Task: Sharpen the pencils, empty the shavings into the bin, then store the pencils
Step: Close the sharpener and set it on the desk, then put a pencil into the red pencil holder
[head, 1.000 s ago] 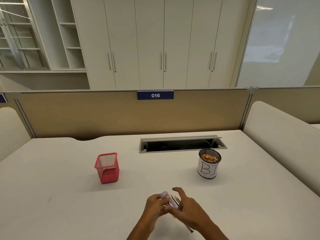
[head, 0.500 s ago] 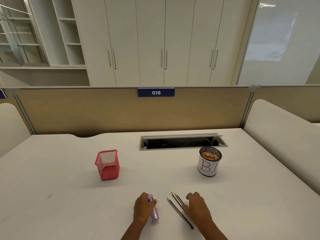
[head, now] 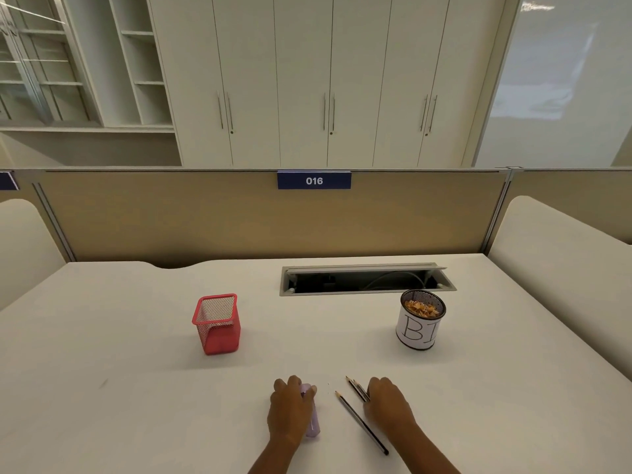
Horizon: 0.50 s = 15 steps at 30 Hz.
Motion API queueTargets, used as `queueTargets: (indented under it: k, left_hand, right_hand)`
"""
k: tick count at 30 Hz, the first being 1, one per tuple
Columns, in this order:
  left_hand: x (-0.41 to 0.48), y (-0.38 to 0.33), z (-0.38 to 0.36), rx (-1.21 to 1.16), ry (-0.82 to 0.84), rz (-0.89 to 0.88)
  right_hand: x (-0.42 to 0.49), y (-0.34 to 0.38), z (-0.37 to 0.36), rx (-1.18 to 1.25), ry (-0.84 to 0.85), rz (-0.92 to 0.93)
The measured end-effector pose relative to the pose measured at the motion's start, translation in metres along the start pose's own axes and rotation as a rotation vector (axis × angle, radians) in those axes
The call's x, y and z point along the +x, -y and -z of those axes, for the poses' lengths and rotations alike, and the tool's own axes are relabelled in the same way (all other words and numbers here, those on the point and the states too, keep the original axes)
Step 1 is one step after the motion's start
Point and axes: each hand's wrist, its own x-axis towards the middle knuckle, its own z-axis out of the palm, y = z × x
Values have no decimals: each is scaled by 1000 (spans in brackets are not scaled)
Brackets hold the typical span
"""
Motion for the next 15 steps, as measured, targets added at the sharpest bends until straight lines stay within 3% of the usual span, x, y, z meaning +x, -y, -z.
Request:
queueTargets:
  k: [6, 9, 13, 15]
  left_hand:
    - [5, 16, 14, 327, -216, -73]
    - [14, 32, 17, 342, -248, -172]
    - [22, 53, 20, 327, -296, -196]
    - [25, 62, 23, 318, -303, -182]
  right_hand:
    - [7, 5, 5, -44, 33, 47]
    - [5, 11, -1, -117, -9, 18]
    - [21, 5, -7, -138, -193, 182]
    - [11, 27, 21, -200, -121, 134]
